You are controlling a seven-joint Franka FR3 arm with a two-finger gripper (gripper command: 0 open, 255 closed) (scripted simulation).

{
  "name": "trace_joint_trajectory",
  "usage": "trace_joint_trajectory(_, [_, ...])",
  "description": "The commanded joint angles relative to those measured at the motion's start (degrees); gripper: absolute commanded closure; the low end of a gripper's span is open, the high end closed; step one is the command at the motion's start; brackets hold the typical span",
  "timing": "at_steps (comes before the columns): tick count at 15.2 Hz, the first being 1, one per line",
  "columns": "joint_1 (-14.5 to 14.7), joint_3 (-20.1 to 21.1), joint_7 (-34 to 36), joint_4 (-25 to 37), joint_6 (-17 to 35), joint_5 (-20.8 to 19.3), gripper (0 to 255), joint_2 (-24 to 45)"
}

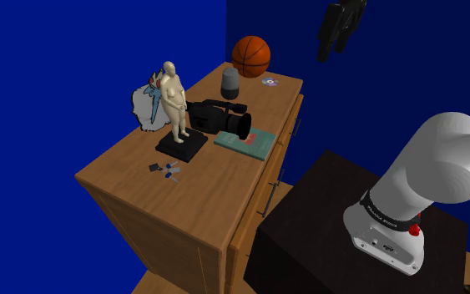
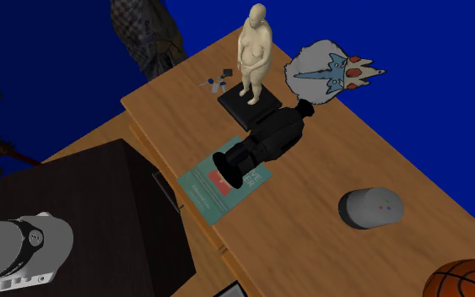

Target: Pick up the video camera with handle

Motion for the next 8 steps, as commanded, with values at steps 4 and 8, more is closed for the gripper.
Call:
trace_joint_trajectory(4, [0.17, -0.48, -1.63, 0.59, 4.5, -0.47, 0, 5.87])
trace_joint_trajectory(8, [0.41, -1.0, -3.68, 2.5, 9.91, -0.96, 0, 14.22])
